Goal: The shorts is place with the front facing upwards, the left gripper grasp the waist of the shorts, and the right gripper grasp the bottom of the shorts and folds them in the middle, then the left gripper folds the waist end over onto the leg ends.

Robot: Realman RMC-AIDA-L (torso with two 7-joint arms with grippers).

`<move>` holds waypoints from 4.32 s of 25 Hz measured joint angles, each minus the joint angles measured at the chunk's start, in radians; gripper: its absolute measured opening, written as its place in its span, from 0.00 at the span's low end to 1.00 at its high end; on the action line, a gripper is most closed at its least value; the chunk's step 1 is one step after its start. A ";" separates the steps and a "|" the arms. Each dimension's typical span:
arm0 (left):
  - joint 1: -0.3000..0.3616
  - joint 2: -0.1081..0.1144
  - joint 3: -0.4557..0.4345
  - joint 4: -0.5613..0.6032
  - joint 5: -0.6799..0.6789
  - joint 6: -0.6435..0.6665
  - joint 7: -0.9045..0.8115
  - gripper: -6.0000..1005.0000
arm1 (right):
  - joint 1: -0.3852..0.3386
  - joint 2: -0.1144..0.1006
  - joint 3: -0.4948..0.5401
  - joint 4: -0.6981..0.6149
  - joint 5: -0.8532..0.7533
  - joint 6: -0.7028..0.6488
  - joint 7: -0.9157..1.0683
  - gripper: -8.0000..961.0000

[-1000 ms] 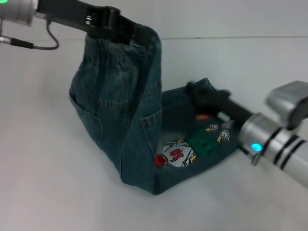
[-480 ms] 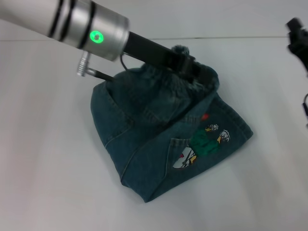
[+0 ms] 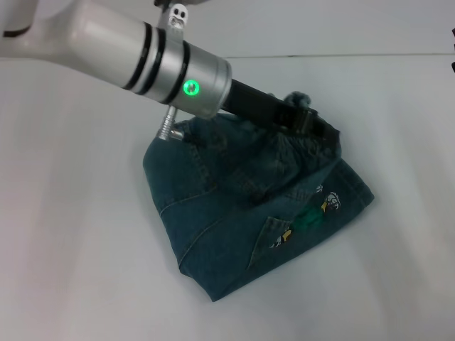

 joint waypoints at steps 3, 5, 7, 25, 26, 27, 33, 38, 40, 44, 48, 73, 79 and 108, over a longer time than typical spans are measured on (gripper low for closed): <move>0.003 -0.009 0.010 -0.006 -0.007 -0.032 0.000 0.11 | 0.000 0.003 -0.004 0.000 -0.002 0.002 0.000 0.02; 0.010 -0.009 0.007 -0.009 -0.020 -0.048 0.001 0.14 | 0.000 0.005 -0.008 0.000 -0.005 0.002 0.000 0.02; 0.020 -0.008 0.004 -0.008 -0.038 -0.054 0.007 0.21 | -0.001 0.006 -0.013 0.000 -0.006 0.002 0.001 0.02; 0.049 -0.018 0.140 -0.095 -0.206 -0.146 0.324 0.84 | -0.007 0.007 -0.057 0.002 -0.008 0.023 0.021 0.02; 0.050 -0.019 0.170 -0.100 -0.224 -0.152 0.342 0.85 | -0.007 0.007 -0.058 0.004 -0.008 0.026 0.021 0.02; 0.050 -0.019 0.186 -0.103 -0.238 -0.156 0.353 0.86 | -0.007 0.007 -0.059 0.005 -0.008 0.028 0.021 0.02; 0.052 -0.020 0.342 -0.118 -0.362 -0.232 0.403 0.88 | -0.007 0.007 -0.062 0.007 -0.008 0.038 0.021 0.02; 0.052 -0.020 0.460 -0.114 -0.380 -0.301 0.410 0.88 | -0.010 0.008 -0.062 0.006 -0.008 0.044 0.021 0.02; 0.057 -0.020 0.490 -0.106 -0.381 -0.329 0.415 0.88 | -0.010 0.008 -0.062 0.006 -0.008 0.049 0.020 0.02; 0.069 -0.020 0.517 -0.090 -0.383 -0.371 0.424 0.88 | -0.009 0.008 -0.061 0.008 -0.008 0.055 0.017 0.02; 0.103 -0.020 0.521 -0.014 -0.387 -0.335 0.435 0.88 | -0.010 0.008 -0.059 0.003 -0.006 0.056 0.018 0.02; 0.208 -0.020 0.571 0.044 -0.589 -0.534 0.490 0.88 | -0.013 -0.001 -0.067 -0.003 -0.012 0.069 0.036 0.07; 0.304 -0.014 0.267 0.010 -0.744 -0.242 0.624 0.88 | -0.002 -0.041 -0.158 -0.093 -0.070 0.004 0.298 0.08; 0.701 0.057 -0.322 0.143 -0.279 0.355 0.688 0.88 | -0.008 -0.151 -1.203 -0.803 -0.077 -0.495 0.891 0.92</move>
